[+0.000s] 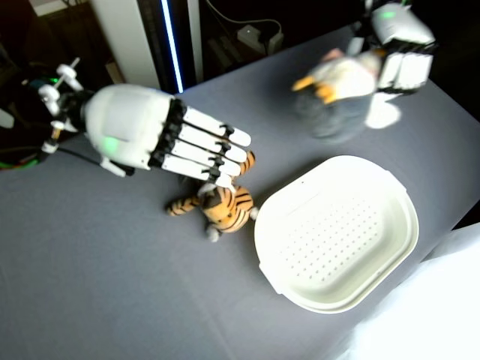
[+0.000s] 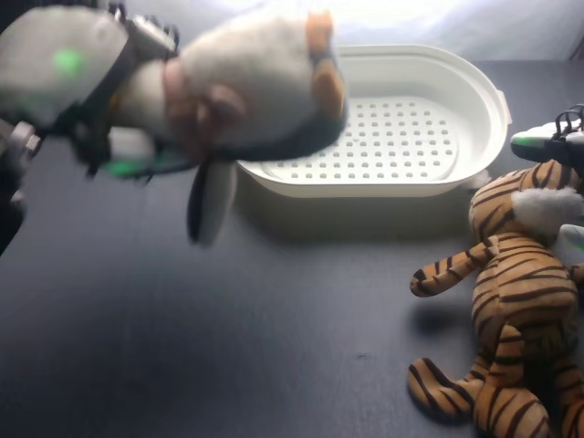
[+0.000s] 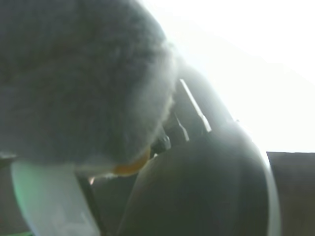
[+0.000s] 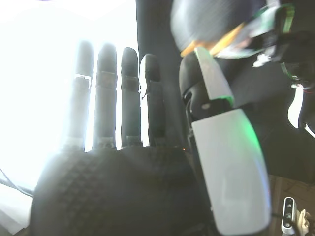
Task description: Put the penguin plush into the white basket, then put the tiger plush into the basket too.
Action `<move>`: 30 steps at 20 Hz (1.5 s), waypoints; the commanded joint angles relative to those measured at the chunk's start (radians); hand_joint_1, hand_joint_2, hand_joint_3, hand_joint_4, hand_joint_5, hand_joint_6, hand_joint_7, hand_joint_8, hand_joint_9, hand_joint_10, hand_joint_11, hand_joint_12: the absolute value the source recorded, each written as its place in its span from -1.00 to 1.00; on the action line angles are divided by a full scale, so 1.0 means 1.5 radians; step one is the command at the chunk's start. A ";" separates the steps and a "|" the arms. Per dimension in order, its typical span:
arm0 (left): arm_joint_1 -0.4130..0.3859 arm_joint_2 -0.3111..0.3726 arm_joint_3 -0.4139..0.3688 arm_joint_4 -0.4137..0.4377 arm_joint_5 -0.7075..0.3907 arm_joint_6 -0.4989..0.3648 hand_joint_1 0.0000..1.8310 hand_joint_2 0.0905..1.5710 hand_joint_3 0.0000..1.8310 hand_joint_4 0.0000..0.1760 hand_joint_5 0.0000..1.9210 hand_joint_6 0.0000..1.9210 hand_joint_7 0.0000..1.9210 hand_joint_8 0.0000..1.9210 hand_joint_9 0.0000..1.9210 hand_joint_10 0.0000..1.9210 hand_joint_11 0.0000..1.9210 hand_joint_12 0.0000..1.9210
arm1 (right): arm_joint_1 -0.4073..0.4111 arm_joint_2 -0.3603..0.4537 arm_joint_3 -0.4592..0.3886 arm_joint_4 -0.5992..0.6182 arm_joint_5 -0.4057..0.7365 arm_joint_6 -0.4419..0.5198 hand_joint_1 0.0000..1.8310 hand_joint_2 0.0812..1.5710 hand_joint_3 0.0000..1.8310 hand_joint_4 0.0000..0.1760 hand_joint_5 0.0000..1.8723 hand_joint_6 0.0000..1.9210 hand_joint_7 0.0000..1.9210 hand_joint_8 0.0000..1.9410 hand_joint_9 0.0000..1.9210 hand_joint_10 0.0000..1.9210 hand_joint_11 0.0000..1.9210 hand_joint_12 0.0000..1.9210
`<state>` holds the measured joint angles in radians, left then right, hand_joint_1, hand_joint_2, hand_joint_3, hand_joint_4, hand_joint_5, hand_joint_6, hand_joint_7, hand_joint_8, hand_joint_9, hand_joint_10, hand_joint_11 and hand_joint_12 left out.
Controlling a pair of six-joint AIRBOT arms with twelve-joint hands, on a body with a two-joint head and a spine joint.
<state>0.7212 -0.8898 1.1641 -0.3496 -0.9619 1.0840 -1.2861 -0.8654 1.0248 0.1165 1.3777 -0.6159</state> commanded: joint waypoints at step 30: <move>0.102 0.068 -0.159 0.049 -0.225 0.056 -0.14 -0.08 -1.00 1.00 -1.00 -1.00 -1.00 -1.00 -1.00 -1.00 -1.00 -1.00 | -0.015 -0.013 -0.004 -0.055 -0.160 -0.042 0.32 0.34 -1.00 -0.10 -0.47 -0.99 -0.58 -1.00 -0.41 -1.00 -0.59 -0.22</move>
<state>0.8875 -0.7868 0.9318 -0.3046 -1.1721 1.1721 -1.3098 -0.8860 1.0195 0.0116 1.0813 -0.6746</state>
